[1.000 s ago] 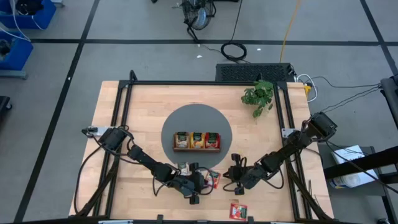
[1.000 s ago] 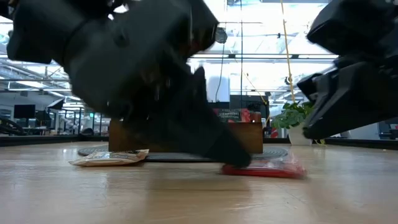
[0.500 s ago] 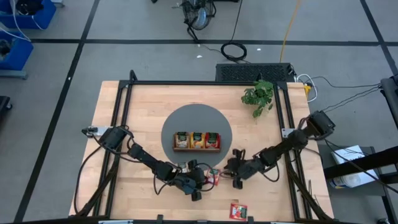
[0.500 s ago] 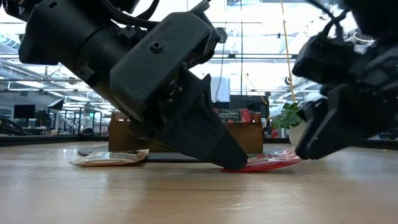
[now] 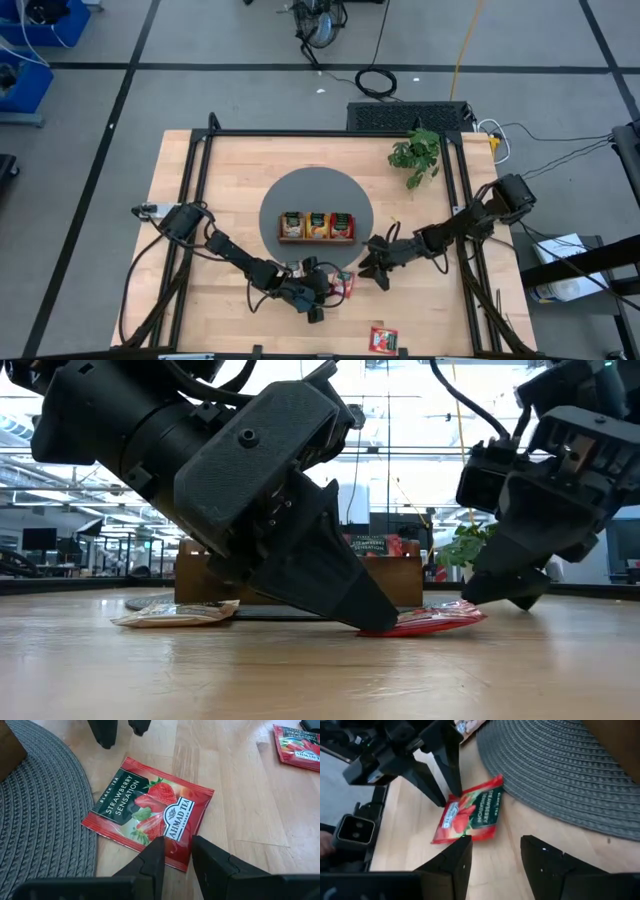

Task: Pick & Place Tea
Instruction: Put the top red tea bag into the right section of the wooden organizer

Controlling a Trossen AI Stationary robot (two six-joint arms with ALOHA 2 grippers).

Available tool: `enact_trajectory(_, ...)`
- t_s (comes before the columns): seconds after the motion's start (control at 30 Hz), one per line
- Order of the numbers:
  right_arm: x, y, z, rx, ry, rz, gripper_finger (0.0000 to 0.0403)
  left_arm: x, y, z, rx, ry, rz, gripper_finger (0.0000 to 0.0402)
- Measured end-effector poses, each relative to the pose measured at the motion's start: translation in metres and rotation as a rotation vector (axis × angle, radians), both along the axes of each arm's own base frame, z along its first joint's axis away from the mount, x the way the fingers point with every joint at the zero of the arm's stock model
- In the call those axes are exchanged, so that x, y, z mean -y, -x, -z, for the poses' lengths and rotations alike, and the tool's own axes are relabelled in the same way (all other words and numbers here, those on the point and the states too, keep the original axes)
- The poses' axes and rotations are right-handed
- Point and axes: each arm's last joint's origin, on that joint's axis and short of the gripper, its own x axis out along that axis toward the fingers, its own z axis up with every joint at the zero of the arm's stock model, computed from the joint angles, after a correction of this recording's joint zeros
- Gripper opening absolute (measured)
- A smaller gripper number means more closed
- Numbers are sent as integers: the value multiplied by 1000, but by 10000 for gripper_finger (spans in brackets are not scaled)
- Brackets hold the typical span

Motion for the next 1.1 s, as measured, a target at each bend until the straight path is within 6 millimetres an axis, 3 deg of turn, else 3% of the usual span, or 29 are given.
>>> enact_trajectory(0.3, -15, -23, 10, -68, 29, -17, 153, 0, 0, 0, 6, 0, -5, 101)
enact_trajectory(0.7, -17, -17, 17, -159, 40, -60, 151, -1, 0, 1, 4, -8, -12, 101)
enact_trajectory(1.1, -27, -25, 11, -133, 102, -123, 87, -4, -3, 0, 20, -10, -24, 101)
